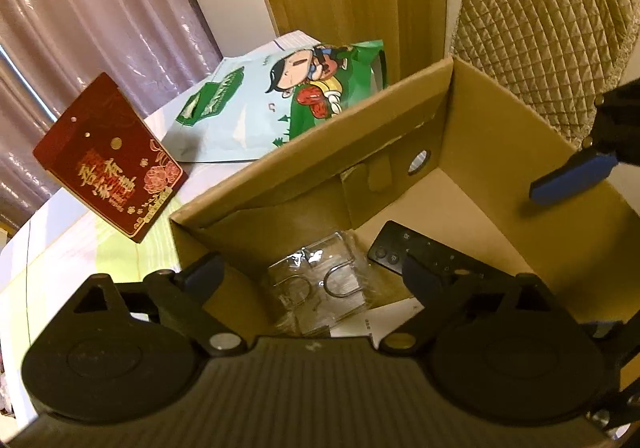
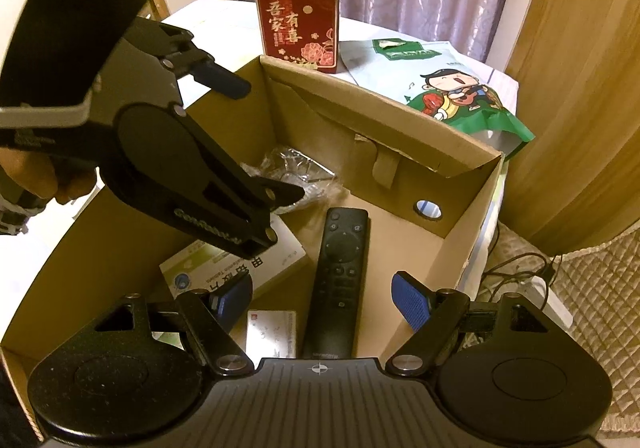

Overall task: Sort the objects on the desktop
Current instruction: 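Lift both open grippers out of the cardboard box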

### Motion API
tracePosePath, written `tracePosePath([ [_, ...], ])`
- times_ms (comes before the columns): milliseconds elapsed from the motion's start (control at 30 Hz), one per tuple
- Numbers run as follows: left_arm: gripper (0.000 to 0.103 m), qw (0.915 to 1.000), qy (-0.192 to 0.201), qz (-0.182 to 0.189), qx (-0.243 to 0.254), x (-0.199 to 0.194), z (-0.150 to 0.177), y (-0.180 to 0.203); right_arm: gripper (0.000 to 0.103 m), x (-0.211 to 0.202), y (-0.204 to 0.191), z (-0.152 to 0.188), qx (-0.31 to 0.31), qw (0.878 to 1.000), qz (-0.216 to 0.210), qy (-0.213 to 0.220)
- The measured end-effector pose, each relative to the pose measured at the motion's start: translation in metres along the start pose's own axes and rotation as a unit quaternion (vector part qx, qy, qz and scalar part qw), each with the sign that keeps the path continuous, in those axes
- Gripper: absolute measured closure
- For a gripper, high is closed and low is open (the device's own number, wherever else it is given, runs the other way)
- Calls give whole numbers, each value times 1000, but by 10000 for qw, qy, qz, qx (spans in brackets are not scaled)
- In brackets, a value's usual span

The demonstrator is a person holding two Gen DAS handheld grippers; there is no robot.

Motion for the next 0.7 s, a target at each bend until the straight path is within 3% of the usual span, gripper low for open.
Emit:
tracePosePath([
  [700,7,9994,267,214,-78,-60,13,4,23,-29,-25,13,266,9995,141,47],
])
Point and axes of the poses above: each gripper's, at about its wrist camera, not at the fingertips, and x roughly the way its jaws point, y to its right, z to its underside, the point moved 3 cm from there along x, roughly the way its jaws point, and after that the axes turned 11 degrees about -x, right-handed, at the moved point
